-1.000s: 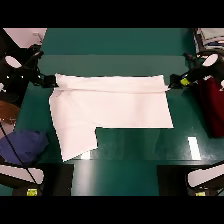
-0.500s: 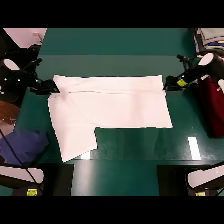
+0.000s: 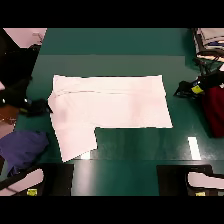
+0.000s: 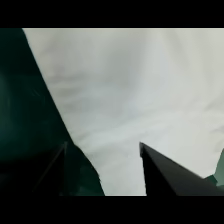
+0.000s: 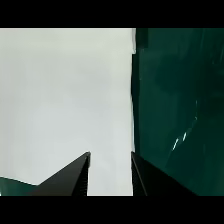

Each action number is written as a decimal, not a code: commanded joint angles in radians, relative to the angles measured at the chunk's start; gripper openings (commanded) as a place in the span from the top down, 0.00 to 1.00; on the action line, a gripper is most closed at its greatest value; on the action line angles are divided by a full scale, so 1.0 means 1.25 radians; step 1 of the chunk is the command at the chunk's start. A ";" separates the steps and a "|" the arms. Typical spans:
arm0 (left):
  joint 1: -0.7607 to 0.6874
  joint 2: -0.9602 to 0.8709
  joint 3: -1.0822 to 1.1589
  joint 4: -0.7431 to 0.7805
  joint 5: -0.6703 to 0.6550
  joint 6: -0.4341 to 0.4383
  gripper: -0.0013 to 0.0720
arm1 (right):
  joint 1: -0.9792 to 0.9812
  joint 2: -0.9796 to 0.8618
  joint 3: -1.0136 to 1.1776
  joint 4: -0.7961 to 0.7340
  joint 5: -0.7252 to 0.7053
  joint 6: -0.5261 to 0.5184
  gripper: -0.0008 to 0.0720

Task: Fold the shirts.

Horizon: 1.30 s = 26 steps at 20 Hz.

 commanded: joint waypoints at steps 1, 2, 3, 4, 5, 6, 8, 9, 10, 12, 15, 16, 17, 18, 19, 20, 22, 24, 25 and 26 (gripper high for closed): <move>0.003 0.130 -0.210 0.000 0.003 -0.026 0.26 | -0.007 0.071 -0.077 0.002 -0.041 -0.008 0.56; 0.003 0.148 -0.242 0.000 0.006 -0.026 0.26 | -0.007 0.079 -0.085 0.002 -0.041 -0.011 0.56; 0.003 0.156 -0.265 -0.005 0.014 -0.025 0.26 | -0.007 0.086 -0.092 0.001 -0.042 -0.018 0.56; 0.003 0.158 -0.279 -0.010 0.023 -0.025 0.26 | -0.007 0.087 -0.091 0.001 -0.037 -0.020 0.56; 0.003 0.159 -0.291 -0.028 0.039 -0.025 0.26 | -0.007 0.087 -0.091 0.002 -0.032 -0.020 0.56; 0.003 0.159 -0.299 -0.053 0.056 -0.024 0.26 | -0.007 0.087 -0.091 0.002 -0.028 -0.020 0.56; 0.003 0.159 -0.312 -0.095 0.097 -0.016 0.27 | -0.007 0.087 -0.091 0.002 -0.028 -0.020 0.56; 0.003 0.159 -0.318 -0.102 0.117 -0.016 0.27 | -0.007 0.087 -0.091 0.002 -0.025 -0.020 0.56; 0.003 0.159 -0.324 -0.105 0.130 -0.016 0.27 | -0.007 0.087 -0.092 0.002 -0.021 -0.020 0.56; 0.003 0.159 -0.345 -0.115 0.151 -0.016 0.27 | -0.007 0.087 -0.092 0.002 -0.016 -0.020 0.56; 0.003 0.159 -0.364 -0.136 0.169 -0.018 0.58 | -0.007 0.087 -0.092 0.002 -0.010 -0.020 0.56; 0.003 0.159 -0.362 -0.145 0.164 -0.016 0.88 | -0.008 0.087 -0.092 0.001 0.003 -0.025 0.56; 0.003 0.159 -0.355 -0.151 0.156 -0.003 0.95 | -0.013 0.087 -0.092 0.001 0.029 -0.050 0.56; 0.003 0.159 -0.341 -0.153 0.143 0.003 0.95 | -0.022 0.087 -0.092 0.000 0.060 -0.063 0.56; 0.003 0.160 -0.321 -0.154 0.126 0.003 0.95 | -0.039 0.088 -0.101 0.000 0.086 -0.068 0.56; 0.003 0.164 -0.302 -0.154 0.110 0.007 0.95 | -0.060 0.094 -0.124 0.000 0.097 -0.068 0.56; 0.003 0.165 -0.258 -0.160 0.076 0.025 0.95 | -0.119 0.115 -0.205 0.000 0.079 -0.070 0.56; 0.003 0.165 -0.230 -0.172 0.067 0.025 0.95 | -0.186 0.124 -0.296 0.002 0.046 -0.071 0.25; 0.003 0.165 -0.225 -0.182 0.071 0.025 0.95 | -0.212 0.117 -0.332 0.011 0.039 -0.071 0.20; 0.003 0.165 -0.224 -0.189 0.076 0.025 0.95 | -0.233 0.104 -0.363 0.038 0.037 -0.074 0.20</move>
